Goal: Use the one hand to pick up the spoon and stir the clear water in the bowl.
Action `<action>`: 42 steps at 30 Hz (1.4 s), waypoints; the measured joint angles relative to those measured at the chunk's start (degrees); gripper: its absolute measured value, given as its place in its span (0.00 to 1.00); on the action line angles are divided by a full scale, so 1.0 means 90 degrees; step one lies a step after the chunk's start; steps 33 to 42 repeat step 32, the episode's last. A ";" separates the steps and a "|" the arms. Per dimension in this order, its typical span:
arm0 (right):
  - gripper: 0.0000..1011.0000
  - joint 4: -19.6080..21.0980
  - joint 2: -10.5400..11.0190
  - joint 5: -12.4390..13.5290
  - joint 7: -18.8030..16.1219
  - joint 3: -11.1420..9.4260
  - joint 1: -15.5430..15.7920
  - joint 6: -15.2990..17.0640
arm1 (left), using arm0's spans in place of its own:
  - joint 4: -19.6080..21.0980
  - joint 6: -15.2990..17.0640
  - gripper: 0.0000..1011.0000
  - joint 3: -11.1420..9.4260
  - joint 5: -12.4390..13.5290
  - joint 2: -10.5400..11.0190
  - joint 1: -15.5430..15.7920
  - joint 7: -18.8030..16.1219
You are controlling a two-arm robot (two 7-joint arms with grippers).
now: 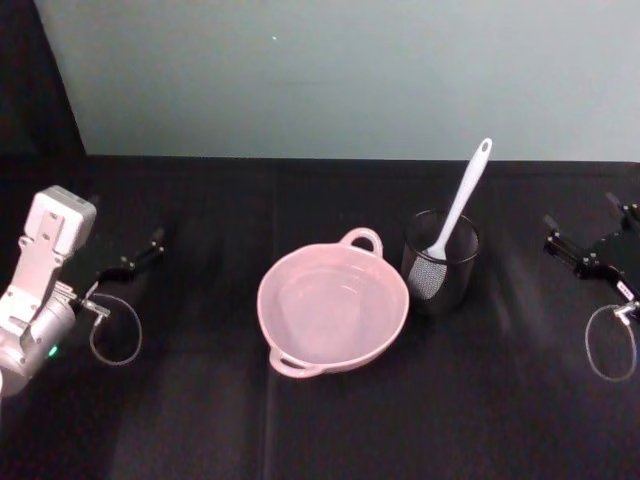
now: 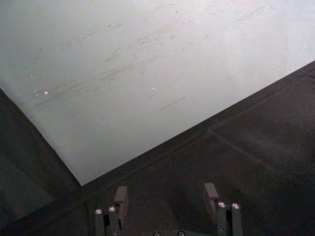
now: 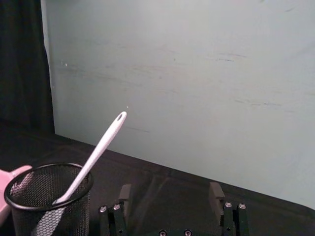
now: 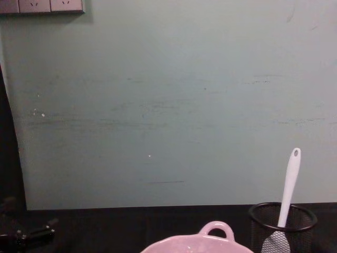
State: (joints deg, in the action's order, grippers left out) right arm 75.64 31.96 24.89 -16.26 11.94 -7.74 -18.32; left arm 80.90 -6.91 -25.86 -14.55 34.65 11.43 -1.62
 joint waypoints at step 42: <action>0.99 0.0004 0.0033 -0.0026 0.0000 0.0041 -0.0002 0.0020 | 0.0000 0.0000 1.00 0.0000 0.0000 0.0000 0.0000 0.0000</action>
